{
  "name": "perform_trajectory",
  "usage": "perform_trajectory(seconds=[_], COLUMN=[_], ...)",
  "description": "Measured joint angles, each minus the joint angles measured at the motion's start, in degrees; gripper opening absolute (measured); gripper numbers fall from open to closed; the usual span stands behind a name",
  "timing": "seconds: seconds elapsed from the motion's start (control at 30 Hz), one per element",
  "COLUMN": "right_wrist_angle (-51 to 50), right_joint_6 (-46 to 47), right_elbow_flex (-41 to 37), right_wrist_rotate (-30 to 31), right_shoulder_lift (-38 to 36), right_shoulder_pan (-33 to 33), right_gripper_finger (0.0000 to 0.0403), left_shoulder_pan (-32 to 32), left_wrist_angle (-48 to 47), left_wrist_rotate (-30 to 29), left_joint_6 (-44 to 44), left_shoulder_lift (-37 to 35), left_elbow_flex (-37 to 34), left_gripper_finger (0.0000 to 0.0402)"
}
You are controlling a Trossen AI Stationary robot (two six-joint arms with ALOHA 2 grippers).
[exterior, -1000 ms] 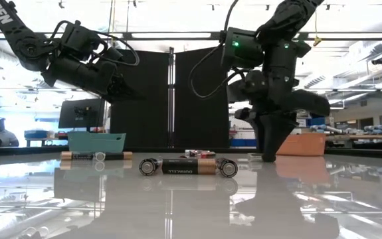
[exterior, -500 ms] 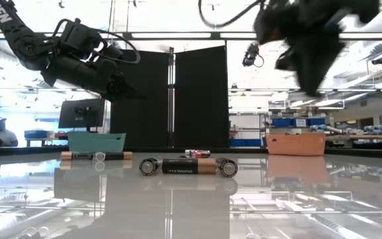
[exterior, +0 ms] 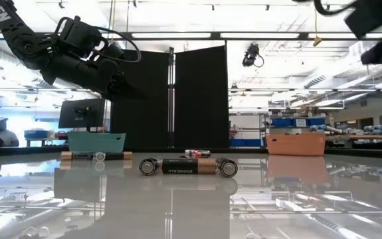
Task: Sort batteries
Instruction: Put the silver battery into the yellow bin
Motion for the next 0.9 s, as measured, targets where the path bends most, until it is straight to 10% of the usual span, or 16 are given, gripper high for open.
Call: perform_trajectory(seconds=[0.9], right_wrist_angle=[12.9], right_joint_6=[-6.5], right_elbow_flex=[-15.0], right_wrist_rotate=[-6.0], right_shoulder_lift=[0.0], right_shoulder_pan=[1.7], right_gripper_finger=[0.0084], left_shoulder_pan=[-0.5], left_wrist_angle=[-2.1], left_wrist_rotate=[0.1], left_joint_6=[-0.7], left_shoulder_lift=[0.0], left_elbow_flex=[0.0], left_gripper_finger=[0.001])
